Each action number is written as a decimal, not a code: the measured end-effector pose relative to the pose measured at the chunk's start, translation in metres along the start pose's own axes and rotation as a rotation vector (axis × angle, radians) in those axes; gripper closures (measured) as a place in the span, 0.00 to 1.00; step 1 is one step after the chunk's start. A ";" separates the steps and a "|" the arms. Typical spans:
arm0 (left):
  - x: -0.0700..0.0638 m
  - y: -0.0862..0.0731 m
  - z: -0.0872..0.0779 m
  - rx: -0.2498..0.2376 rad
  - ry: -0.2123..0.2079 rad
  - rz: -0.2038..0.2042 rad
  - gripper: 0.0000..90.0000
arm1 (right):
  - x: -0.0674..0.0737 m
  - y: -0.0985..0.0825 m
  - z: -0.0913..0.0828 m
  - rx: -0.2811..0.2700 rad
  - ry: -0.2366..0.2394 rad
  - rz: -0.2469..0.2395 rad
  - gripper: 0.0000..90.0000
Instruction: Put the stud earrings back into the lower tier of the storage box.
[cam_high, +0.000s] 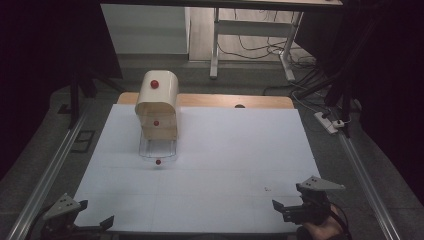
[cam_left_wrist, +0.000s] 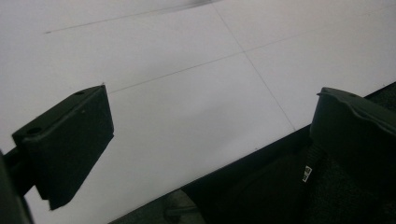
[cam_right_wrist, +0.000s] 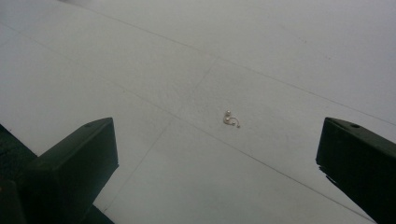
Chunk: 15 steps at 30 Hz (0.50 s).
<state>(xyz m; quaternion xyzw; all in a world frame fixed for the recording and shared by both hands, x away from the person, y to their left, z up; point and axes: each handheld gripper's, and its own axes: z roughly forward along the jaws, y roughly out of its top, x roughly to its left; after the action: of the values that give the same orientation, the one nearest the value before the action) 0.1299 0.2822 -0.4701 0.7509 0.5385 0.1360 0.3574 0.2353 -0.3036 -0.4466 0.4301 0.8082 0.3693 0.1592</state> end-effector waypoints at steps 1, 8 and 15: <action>-0.001 0.000 0.000 -0.004 -0.001 0.004 0.00 | 0.000 0.000 0.000 0.000 0.000 0.000 0.00; -0.003 0.001 0.001 0.006 0.000 0.038 0.00 | -0.001 0.001 0.002 0.019 0.024 -0.003 0.01; -0.005 0.001 0.003 0.021 -0.005 0.054 0.00 | 0.000 0.001 0.003 0.031 0.019 -0.013 0.01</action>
<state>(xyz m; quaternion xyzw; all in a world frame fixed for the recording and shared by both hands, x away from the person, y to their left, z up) 0.1306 0.2766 -0.4701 0.7691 0.5186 0.1379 0.3471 0.2375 -0.3018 -0.4480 0.4238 0.8181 0.3597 0.1473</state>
